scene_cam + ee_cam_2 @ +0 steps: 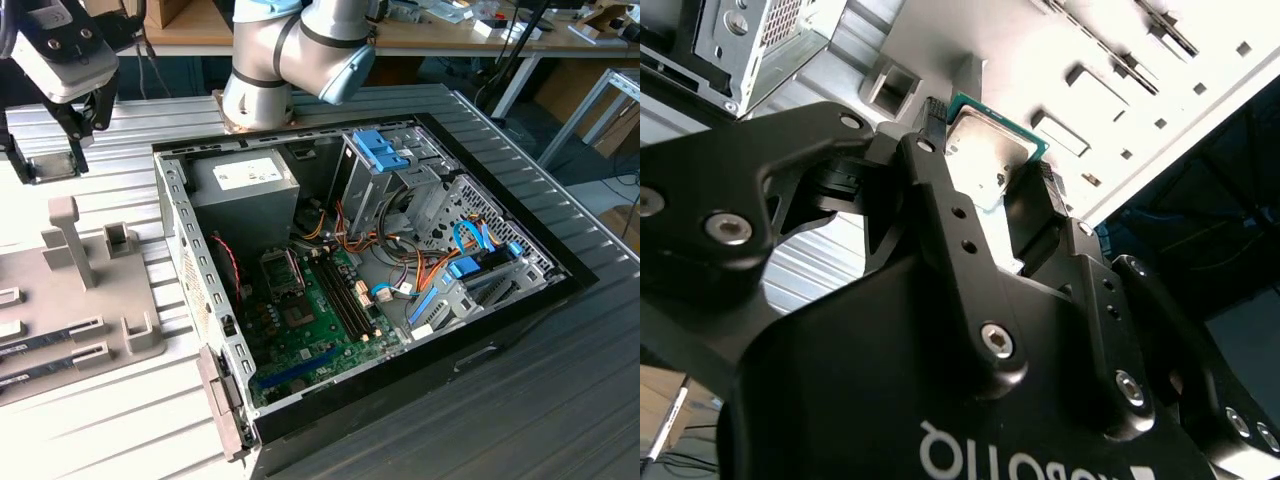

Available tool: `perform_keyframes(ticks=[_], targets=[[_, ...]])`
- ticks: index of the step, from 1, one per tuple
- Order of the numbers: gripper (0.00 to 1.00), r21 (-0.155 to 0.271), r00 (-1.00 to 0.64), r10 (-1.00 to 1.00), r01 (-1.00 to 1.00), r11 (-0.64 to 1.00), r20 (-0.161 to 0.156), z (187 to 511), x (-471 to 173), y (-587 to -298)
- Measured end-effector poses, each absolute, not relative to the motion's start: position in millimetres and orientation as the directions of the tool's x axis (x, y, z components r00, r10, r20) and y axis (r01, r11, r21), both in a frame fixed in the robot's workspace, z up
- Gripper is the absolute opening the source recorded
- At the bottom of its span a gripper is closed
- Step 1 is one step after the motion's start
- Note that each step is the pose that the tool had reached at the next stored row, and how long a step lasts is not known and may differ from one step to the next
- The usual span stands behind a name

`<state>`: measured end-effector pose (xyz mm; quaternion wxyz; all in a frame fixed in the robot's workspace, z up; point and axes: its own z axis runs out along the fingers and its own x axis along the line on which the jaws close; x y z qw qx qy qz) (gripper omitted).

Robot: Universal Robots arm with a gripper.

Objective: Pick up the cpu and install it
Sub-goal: 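Pick up the cpu and move it towards the insertion slot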

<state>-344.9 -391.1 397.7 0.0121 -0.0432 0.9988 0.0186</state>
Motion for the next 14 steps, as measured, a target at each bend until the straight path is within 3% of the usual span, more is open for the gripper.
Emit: perform_keyframes(ticks=[14], targets=[[0.47, 0.036, -0.996, -0.086, -0.087, 0.996, -0.026, 397, -326, -391]])
